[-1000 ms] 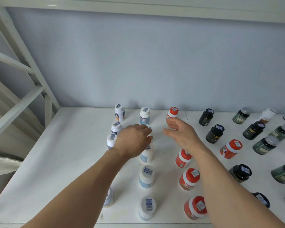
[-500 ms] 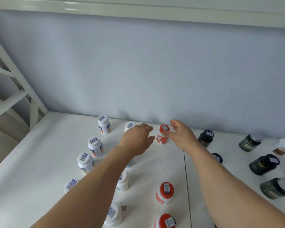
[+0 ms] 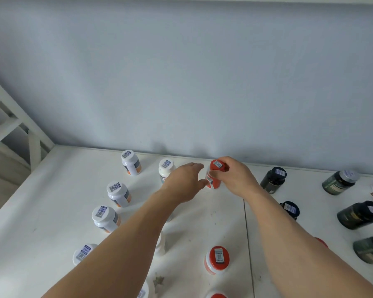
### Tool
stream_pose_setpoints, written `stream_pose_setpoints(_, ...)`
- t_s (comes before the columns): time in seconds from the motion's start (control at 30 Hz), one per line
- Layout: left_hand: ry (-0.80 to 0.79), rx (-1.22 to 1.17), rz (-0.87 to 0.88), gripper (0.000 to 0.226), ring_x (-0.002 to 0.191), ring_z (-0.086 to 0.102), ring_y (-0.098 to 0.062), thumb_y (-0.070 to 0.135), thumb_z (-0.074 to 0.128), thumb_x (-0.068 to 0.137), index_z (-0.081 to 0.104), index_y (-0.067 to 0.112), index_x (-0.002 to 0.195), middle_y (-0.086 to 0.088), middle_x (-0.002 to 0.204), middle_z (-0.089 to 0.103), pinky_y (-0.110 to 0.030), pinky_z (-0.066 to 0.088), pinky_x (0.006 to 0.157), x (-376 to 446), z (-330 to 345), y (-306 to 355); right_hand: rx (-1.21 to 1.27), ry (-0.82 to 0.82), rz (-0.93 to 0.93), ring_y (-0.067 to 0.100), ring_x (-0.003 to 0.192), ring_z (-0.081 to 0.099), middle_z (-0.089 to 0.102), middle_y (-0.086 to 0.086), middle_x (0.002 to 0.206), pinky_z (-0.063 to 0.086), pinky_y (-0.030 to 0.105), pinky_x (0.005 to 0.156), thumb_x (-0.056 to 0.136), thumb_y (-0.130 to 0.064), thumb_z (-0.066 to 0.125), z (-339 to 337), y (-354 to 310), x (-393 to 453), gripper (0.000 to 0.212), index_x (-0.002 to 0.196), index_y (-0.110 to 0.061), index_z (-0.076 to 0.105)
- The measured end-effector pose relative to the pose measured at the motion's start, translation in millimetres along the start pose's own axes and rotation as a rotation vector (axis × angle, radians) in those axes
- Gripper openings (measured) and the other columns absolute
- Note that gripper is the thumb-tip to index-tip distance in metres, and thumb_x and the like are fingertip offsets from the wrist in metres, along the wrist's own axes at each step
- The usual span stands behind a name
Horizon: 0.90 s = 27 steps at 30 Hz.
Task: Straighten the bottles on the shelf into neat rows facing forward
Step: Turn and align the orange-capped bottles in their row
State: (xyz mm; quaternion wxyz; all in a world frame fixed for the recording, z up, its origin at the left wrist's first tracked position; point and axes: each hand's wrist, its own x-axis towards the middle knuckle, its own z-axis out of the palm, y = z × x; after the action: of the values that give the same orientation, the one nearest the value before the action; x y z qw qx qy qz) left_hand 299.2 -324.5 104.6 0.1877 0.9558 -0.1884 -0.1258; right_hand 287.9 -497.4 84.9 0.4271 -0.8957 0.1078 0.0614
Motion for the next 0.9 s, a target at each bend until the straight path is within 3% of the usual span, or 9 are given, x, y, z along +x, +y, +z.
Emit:
stream_pose_setpoints(0.13, -0.099, -0.206, -0.071, 0.064, 0.126, 0.05, -0.014, 0.047, 0.067, 0.085, 0.045, 0.028, 0.142, 0.007, 0.138, 0.054, -0.026, 0.04, 0.098, 6, 0, 0, 0.045, 0.001, -0.04, 0.008, 0.091, 0.063, 0.067, -0.013, 0.098, 0.045, 0.022, 0.07, 0.078, -0.044, 0.075, -12, -9, -5, 0.033, 0.106, -0.032, 0.064)
stream_pose_setpoints(0.23, -0.141, -0.357, -0.071, 0.045, 0.107, 0.06, -0.011, 0.041, 0.074, 0.08, 0.06, 0.027, 0.12, 0.01, 0.115, 0.063, -0.027, 0.048, 0.09, 9, 0, -2, 0.035, 0.005, -0.056, 0.007, 0.092, 0.063, 0.067, -0.013, 0.099, 0.049, 0.026, 0.075, 0.078, -0.046, 0.073, -21, -16, -7, 0.035, 0.109, -0.031, 0.066)
stream_pose_setpoints(0.3, -0.153, -0.469, -0.069, 0.026, 0.086, 0.06, -0.008, 0.036, 0.074, 0.08, 0.065, 0.025, 0.102, 0.01, 0.094, 0.066, -0.023, 0.047, 0.076, 8, -1, -1, 0.031, 0.018, -0.066, 0.007, 0.093, 0.063, 0.067, -0.012, 0.1, 0.051, 0.027, 0.078, 0.079, -0.045, 0.072, -26, -22, -10, 0.036, 0.111, -0.029, 0.067)
stream_pose_setpoints(0.47, -0.208, -0.714, -0.053, 0.026, 0.077, 0.056, -0.006, 0.03, 0.078, 0.079, 0.07, 0.021, 0.102, 0.01, 0.081, 0.065, -0.019, 0.04, 0.067, 6, -6, 0, 0.011, 0.046, -0.071, 0.003, 0.085, 0.061, 0.067, -0.011, 0.096, 0.044, 0.021, 0.065, 0.08, -0.047, 0.073, -36, -34, -16, 0.034, 0.106, -0.026, 0.068)
stream_pose_setpoints(0.53, -0.249, -0.756, -0.041, 0.03, 0.085, 0.061, -0.005, 0.028, 0.078, 0.08, 0.07, 0.023, 0.108, 0.01, 0.09, 0.071, -0.017, 0.041, 0.07, 5, -9, 2, 0.002, 0.058, -0.071, 0.001, 0.082, 0.06, 0.067, -0.01, 0.094, 0.042, 0.02, 0.062, 0.08, -0.049, 0.073, -39, -35, -17, 0.036, 0.104, -0.023, 0.069)
stream_pose_setpoints(0.63, -0.28, -0.78, -0.042, 0.036, 0.106, 0.064, -0.012, 0.031, 0.079, 0.078, 0.069, 0.026, 0.112, 0.007, 0.105, 0.073, -0.024, 0.046, 0.09, 5, -8, 2, -0.004, 0.068, -0.061, 0.003, 0.082, 0.061, 0.068, -0.007, 0.095, 0.042, 0.021, 0.062, 0.079, -0.05, 0.072, -42, -35, -19, 0.038, 0.103, -0.021, 0.07)
stream_pose_setpoints(0.9, -0.301, -0.799, -0.04, 0.038, 0.108, 0.064, -0.014, 0.034, 0.081, 0.076, 0.07, 0.028, 0.112, 0.008, 0.104, 0.074, -0.034, 0.045, 0.101, 6, -4, 4, -0.004, 0.061, -0.061, 0.009, 0.087, 0.063, 0.067, -0.005, 0.098, 0.049, 0.026, 0.073, 0.081, -0.051, 0.071, -46, -32, -24, 0.041, 0.107, -0.02, 0.069)
